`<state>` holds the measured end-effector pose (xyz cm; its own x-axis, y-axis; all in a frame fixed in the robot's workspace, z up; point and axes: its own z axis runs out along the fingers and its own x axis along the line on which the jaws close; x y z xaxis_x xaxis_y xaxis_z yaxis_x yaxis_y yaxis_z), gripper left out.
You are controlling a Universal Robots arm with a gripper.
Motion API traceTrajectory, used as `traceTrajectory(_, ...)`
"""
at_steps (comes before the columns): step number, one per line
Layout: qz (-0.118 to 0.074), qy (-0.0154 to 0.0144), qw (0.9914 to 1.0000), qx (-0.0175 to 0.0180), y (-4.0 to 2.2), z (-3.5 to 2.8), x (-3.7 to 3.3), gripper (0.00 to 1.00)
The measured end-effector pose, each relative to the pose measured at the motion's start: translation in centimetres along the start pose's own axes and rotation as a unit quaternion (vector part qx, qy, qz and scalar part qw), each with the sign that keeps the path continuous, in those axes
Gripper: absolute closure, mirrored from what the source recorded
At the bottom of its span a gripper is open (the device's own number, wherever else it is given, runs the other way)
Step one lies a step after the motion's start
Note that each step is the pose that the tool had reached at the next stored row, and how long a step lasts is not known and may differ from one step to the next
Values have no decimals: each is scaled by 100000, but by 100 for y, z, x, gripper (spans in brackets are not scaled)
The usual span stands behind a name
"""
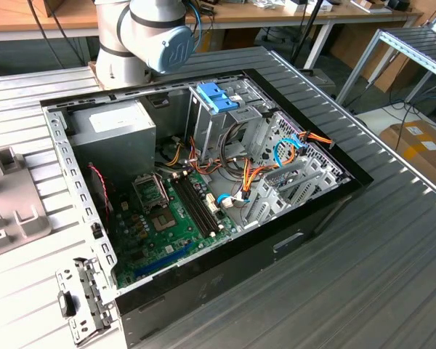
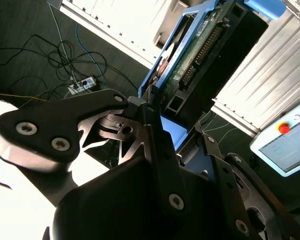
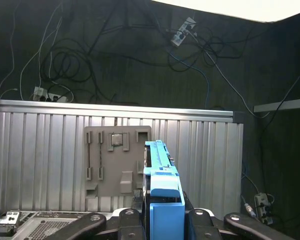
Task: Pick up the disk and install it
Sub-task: 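Pick up the disk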
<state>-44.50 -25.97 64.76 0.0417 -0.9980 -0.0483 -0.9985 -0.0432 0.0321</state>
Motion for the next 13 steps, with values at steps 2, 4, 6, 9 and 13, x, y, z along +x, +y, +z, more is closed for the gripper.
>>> traceTrajectory(2, -2, 1, 100000, 4, 1, 0, 15, 63)
traceTrajectory(4, 2, 2, 100000, 4, 2, 6, 70, 63)
traceTrajectory(6, 2, 2, 100000, 4, 1, 13, 93, 63)
traceTrajectory(9, 4, 2, 100000, 5, -6, 32, 116, 63)
traceTrajectory(13, 3, 2, 100000, -2, -28, 51, 127, 63)
